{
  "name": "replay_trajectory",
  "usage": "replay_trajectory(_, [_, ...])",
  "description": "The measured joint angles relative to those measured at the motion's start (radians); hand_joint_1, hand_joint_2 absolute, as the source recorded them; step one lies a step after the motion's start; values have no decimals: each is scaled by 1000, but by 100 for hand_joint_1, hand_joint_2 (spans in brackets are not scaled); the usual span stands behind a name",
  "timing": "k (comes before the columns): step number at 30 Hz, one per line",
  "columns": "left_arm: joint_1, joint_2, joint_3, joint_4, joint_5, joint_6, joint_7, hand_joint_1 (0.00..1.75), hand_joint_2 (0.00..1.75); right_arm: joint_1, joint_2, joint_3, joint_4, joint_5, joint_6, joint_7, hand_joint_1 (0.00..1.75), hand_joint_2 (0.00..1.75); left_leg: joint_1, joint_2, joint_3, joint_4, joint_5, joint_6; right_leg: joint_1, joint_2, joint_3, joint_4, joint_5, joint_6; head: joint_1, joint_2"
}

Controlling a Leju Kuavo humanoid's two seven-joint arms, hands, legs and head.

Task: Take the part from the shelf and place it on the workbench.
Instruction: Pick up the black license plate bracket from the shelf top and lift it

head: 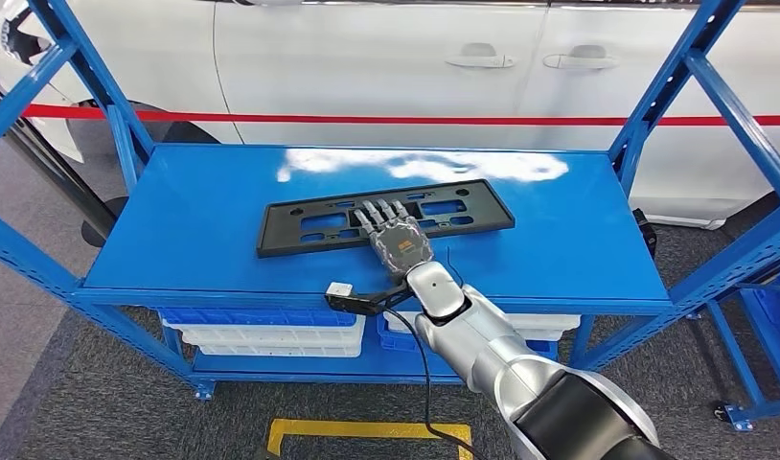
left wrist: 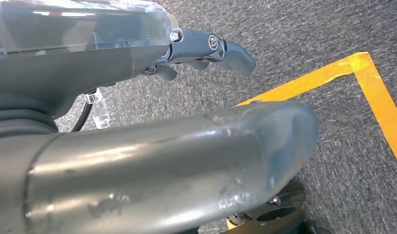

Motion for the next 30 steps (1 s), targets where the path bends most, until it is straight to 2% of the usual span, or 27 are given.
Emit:
replay_trajectory(9, [0, 0, -15, 0, 1, 0, 0, 0, 0, 22, 42, 0, -8, -1, -7, -17, 0, 175, 0, 0, -1, 0, 0, 0, -1, 0, -1, 0, 0, 0, 0, 0])
replay_trajectory(30, [7, 4, -20, 0, 17, -1, 1, 0, 0, 41, 45, 0, -22, -36, -34, -41, 0, 175, 0, 0, -1, 0, 0, 0, 0, 0, -1, 0, 0, 0, 0, 0])
